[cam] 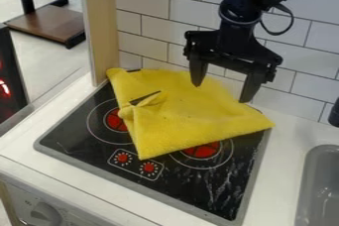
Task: Fold the cloth from top right to bottom left
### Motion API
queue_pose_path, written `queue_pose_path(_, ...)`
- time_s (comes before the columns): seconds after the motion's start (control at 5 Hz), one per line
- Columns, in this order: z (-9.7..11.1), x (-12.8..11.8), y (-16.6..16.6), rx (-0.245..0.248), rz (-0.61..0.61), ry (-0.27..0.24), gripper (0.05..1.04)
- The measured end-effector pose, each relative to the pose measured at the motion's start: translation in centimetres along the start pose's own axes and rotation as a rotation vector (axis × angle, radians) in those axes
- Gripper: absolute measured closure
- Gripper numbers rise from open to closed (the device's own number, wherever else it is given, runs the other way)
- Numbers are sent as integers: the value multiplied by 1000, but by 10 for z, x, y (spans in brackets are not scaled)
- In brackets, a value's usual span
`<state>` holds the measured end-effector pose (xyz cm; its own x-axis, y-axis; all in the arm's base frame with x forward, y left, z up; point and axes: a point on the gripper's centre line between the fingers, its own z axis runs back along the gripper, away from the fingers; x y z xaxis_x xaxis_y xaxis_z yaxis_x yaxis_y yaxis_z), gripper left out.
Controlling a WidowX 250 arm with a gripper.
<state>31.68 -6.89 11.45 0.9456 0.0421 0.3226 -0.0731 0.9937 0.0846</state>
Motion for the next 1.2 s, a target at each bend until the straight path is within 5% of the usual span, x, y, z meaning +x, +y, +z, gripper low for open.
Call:
queue_pose_path(0.6, -21, -2, -13, -17, 19, 18, 85)
queue_pose_path(0.8, -36, 8, -28, -90, 13, 40, 85)
queue_pose_path(1.2, -69, 35, -49, -39, 3, 106, 85)
